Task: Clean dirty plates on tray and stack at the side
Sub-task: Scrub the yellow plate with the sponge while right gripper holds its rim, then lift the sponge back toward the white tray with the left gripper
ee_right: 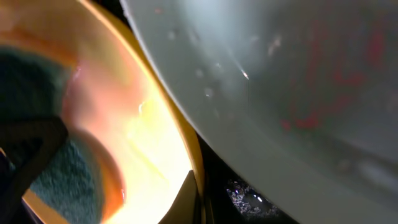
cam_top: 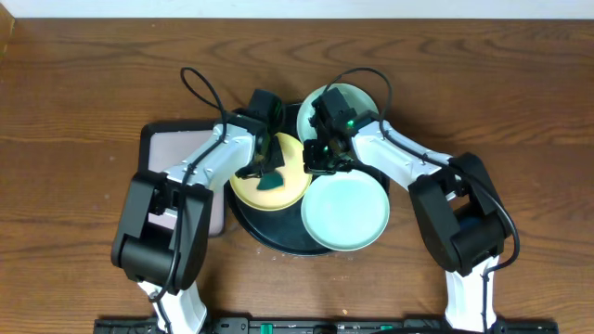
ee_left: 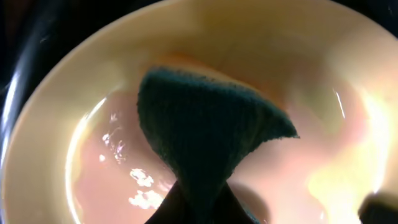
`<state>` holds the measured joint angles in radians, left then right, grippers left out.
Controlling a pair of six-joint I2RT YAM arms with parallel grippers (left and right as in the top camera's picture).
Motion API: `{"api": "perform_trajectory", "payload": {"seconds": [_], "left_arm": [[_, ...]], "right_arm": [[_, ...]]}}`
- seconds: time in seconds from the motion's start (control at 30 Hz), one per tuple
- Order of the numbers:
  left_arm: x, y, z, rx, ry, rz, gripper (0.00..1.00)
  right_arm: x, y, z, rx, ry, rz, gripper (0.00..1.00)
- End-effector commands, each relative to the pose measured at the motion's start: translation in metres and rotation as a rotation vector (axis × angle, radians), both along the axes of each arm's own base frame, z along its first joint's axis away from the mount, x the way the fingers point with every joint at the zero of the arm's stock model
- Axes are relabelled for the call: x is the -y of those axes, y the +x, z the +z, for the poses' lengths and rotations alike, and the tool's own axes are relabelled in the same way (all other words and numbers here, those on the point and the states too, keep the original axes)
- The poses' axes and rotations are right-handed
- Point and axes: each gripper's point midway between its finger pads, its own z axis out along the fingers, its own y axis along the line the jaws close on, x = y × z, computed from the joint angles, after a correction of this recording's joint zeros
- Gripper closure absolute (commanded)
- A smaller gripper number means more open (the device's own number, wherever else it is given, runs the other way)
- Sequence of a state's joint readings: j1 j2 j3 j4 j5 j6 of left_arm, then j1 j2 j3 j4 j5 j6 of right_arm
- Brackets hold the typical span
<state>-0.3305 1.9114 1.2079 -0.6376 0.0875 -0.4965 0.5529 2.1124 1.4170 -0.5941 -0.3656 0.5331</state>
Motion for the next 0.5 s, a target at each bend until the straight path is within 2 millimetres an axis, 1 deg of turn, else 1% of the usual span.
{"api": "perform_trajectory", "payload": {"seconds": [0.0,0.07,0.13,0.2,0.27,0.3,0.37,0.47], "left_arm": [[0.020,-0.031,-0.015,-0.135,-0.153,-0.142,0.93],[0.030,-0.031,-0.012,-0.129,-0.206,-0.169,0.93],[0.032,-0.024,-0.008,-0.098,-0.219,-0.172,0.93],[0.034,-0.011,0.001,-0.033,-0.233,-0.174,0.93],[0.031,0.004,0.013,0.036,-0.242,-0.164,0.93],[0.025,0.012,0.019,0.071,-0.229,-0.151,0.93],[0.008,0.027,0.032,0.129,-0.174,-0.115,0.93],[-0.027,0.040,0.054,0.182,-0.083,-0.041,0.93]], "right_arm": [[0.007,-0.010,-0.017,-0.030,-0.046,0.010,0.99],[0.007,-0.010,-0.017,-0.030,-0.046,0.010,0.99],[0.007,-0.010,-0.017,-0.030,-0.046,0.010,0.99],[0.007,-0.010,-0.017,-0.031,-0.046,0.010,0.99],[0.007,-0.010,-0.017,-0.031,-0.046,0.010,0.99],[0.007,-0.010,-0.017,-0.030,-0.046,0.010,0.99],[0.007,-0.010,-0.017,-0.031,-0.047,0.010,0.99],[0.007,-0.010,-0.017,-0.032,-0.048,0.010,0.99]]}}
